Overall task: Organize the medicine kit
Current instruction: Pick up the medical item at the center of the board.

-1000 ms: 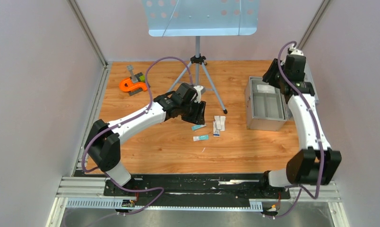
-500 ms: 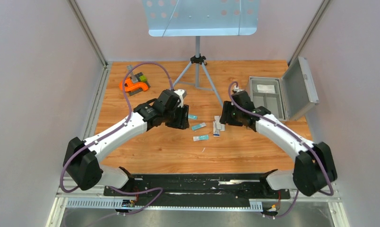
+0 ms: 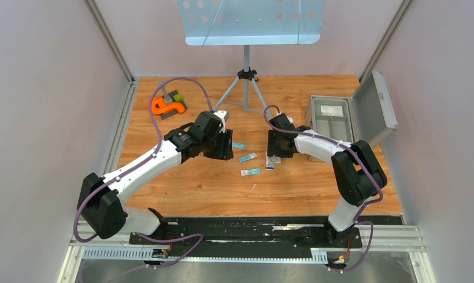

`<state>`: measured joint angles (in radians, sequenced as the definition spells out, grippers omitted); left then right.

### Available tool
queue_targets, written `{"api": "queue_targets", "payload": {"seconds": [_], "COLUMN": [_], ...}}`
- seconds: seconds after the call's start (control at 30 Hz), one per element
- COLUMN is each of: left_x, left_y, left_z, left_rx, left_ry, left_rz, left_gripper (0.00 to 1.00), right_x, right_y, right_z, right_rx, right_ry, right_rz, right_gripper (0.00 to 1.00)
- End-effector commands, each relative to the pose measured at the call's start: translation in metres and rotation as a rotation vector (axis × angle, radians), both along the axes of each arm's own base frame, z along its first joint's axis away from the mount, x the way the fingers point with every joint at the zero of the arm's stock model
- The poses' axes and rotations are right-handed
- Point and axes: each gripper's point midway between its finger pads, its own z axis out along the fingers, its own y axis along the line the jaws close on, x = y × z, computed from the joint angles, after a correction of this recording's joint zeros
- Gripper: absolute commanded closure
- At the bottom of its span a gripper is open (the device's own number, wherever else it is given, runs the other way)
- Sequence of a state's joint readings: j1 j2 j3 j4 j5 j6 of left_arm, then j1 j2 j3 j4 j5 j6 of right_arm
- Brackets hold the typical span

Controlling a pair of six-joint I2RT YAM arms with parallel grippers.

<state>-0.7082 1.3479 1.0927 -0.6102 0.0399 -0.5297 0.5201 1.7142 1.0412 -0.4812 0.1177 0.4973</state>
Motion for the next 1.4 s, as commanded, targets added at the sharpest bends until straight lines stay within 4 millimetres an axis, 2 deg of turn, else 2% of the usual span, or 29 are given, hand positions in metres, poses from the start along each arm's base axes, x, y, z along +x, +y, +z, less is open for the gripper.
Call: {"api": "queue_targets", "payload": {"seconds": [0.0, 0.17, 0.43, 0.5, 0.57, 0.63, 0.77, 0.97, 1.03, 1.2, 1.37], "left_x": [0.004, 0.003, 0.004, 0.004, 0.003, 0.003, 0.003, 0.003, 0.004, 0.004, 0.004], "left_y": [0.0, -0.004, -0.007, -0.007, -0.007, -0.007, -0.007, -0.009, -0.009, -0.009, -0.008], "left_z": [0.01, 0.007, 0.007, 0.006, 0.006, 0.006, 0.004, 0.003, 0.004, 0.004, 0.002], "left_rx": [-0.022, -0.03, -0.04, -0.041, -0.041, -0.04, -0.041, -0.045, -0.044, -0.041, -0.04], "left_ry": [-0.034, -0.026, -0.024, -0.024, -0.023, -0.023, -0.019, -0.016, -0.017, -0.018, -0.014], "left_rz": [0.011, 0.003, -0.007, -0.009, -0.011, -0.011, -0.01, -0.012, -0.012, -0.012, -0.012], "left_gripper": [0.41, 0.41, 0.41, 0.41, 0.41, 0.41, 0.41, 0.41, 0.41, 0.41, 0.41], "right_x": [0.022, 0.022, 0.021, 0.02, 0.02, 0.022, 0.027, 0.032, 0.033, 0.031, 0.031], "right_y": [-0.001, -0.005, -0.011, -0.012, -0.012, -0.015, -0.022, -0.025, -0.024, -0.023, -0.024], "right_z": [0.013, 0.019, 0.022, 0.02, 0.021, 0.022, 0.02, 0.0, -0.004, -0.01, 0.0], "right_rx": [-0.021, -0.023, -0.018, -0.019, -0.019, -0.028, -0.042, -0.054, -0.055, -0.049, -0.047], "right_ry": [-0.084, -0.105, -0.11, -0.106, -0.107, -0.118, -0.118, -0.078, -0.069, -0.056, -0.08], "right_rz": [-0.017, -0.036, -0.059, -0.064, -0.064, -0.074, -0.092, -0.099, -0.098, -0.091, -0.092], "right_gripper": [0.53, 0.68, 0.76, 0.75, 0.66, 0.62, 0.59, 0.57, 0.59, 0.71, 0.89]}}
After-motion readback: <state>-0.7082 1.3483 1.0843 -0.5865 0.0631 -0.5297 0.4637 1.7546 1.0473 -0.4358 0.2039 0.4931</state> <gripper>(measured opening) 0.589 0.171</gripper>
